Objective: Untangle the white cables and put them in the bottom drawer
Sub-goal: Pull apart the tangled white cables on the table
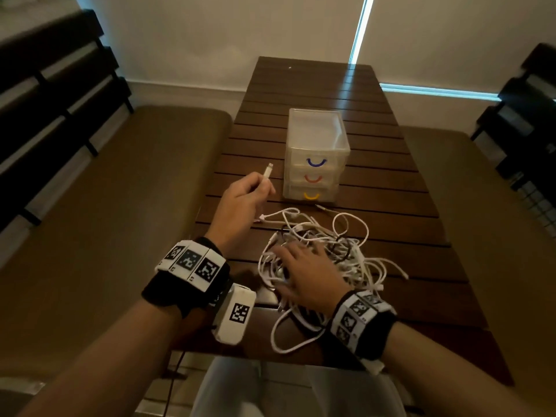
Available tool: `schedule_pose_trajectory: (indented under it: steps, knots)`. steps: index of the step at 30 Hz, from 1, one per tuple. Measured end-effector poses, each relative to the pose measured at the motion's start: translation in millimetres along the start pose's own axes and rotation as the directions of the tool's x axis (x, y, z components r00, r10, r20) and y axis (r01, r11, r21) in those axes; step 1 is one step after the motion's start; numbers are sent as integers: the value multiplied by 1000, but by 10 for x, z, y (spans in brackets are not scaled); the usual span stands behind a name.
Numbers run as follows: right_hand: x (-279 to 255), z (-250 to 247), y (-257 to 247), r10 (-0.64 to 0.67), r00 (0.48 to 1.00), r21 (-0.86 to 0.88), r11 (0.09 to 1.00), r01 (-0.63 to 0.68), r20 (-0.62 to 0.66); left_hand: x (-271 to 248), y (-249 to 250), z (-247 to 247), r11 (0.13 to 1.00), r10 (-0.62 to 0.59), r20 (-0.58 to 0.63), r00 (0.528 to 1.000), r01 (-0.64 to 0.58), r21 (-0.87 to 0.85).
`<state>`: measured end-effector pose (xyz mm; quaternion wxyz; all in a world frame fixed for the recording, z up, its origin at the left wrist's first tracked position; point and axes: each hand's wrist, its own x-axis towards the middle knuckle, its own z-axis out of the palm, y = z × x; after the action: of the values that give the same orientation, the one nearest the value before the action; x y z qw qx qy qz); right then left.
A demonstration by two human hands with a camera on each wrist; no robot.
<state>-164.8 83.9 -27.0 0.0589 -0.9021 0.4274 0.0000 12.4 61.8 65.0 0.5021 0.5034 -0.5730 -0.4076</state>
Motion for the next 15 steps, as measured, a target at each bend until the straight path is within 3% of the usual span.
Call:
schedule_pose_trajectory:
  steps: [4, 6, 8, 10, 12, 15]
  knots:
    - [63, -176, 318, -55, 980, -119, 992, 32, -193, 34, 143, -110, 985, 132, -116, 984, -144, -94]
    - [7, -235, 363, -72, 973, -143, 989, 41, -217, 62, 209, -128, 973, 180, -163, 970, -200, -118]
    - [-92, -214, 401, -89, 991, -121, 990, 77, -98, 49, 147, -100, 985, 164, -153, 974, -171, -33]
    - [-185, -226, 410, -79, 997, -22, 997, 80, 16, -20, -48, -32, 990, 96, -58, 994, -89, 105]
    - [-228, -336, 368, -24, 1000, 72, 997, 23, 18, -160, -260, 32, 984, 24, 38, 999, -30, 176]
    - [-225, -530, 232, 78, 993, 147, 987, -64, -90, -386, -390, 91, 996, -38, 65, 997, 32, 84]
